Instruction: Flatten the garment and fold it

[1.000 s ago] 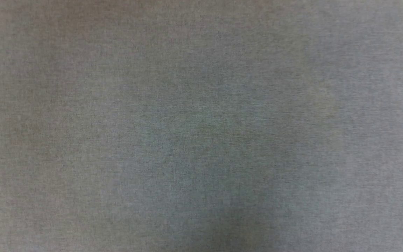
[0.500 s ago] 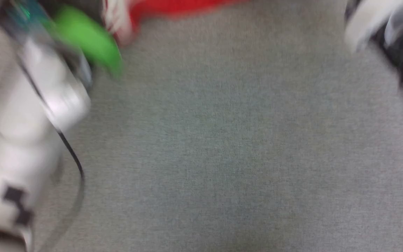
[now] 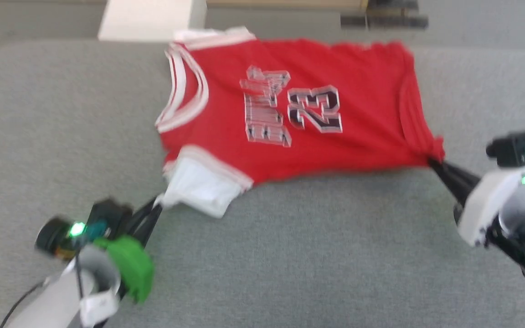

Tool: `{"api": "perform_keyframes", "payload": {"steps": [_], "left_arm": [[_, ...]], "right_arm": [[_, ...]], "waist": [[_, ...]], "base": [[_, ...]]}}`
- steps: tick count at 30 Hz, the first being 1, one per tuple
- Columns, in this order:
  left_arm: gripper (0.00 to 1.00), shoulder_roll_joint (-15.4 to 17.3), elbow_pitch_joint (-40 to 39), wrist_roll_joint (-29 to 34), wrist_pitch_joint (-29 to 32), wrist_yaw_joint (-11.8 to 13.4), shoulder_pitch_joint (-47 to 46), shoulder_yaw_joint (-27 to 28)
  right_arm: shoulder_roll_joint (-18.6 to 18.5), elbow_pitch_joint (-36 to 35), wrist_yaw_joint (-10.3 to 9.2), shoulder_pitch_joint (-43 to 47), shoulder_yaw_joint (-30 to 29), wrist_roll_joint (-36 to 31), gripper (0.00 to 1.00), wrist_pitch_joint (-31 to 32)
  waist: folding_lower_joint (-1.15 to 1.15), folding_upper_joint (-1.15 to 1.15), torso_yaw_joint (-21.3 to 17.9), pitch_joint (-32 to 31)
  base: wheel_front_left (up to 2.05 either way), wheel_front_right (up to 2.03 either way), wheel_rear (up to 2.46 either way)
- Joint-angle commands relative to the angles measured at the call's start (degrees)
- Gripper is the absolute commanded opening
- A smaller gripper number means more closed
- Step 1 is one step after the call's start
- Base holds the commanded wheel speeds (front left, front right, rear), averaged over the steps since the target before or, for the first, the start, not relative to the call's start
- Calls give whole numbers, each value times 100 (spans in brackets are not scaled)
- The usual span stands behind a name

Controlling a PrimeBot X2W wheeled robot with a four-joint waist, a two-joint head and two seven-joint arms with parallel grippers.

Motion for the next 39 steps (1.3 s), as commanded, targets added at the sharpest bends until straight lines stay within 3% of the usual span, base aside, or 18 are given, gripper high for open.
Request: {"api": "perform_keyframes", "payload": {"steps": [1,10,13,14,20,25,32,39], "left_arm": [[0,197,-194,-98,110,99,271,18],[0,1029,-1449,-634,831,469,1580,-44],[0,1273,-1936,-885,1083,611,2027,-86],[0,1405,-2267,-1111,1297,625,2317,-167],[0,1616,-2669,-1343,1597,596,2616,-305],[0,1519,-2822,-1229,1302,669,2405,-108],[0,1073,-2915,-1055,736,770,1776,281],[0,572,-2334,-956,453,798,966,539]], "right_arm": [[-79,-91,-8,235,-83,62,0,69],[-353,-693,-8,1473,-620,277,0,668],[-379,-1027,-8,2095,-939,477,0,1133],[-381,-1217,-8,2596,-1244,604,0,1626],[-195,-1669,-8,3389,-1959,605,0,2525],[175,-2188,-8,3612,-2545,464,0,2822],[688,-2704,-8,3507,-3273,263,0,3209],[1176,-2767,-8,2978,-3768,-249,0,3503]], "waist": [[1,0,117,-603],[1,0,243,-989],[1,0,309,-1086],[1,0,342,-1125],[1,0,359,-1145],[1,0,343,-1069],[1,0,295,-839],[1,0,175,-422]], "base": [[0,0,0],[0,0,0],[0,0,0],[0,0,0],[0,0,0],[0,0,0],[0,0,0],[0,0,0]]}}
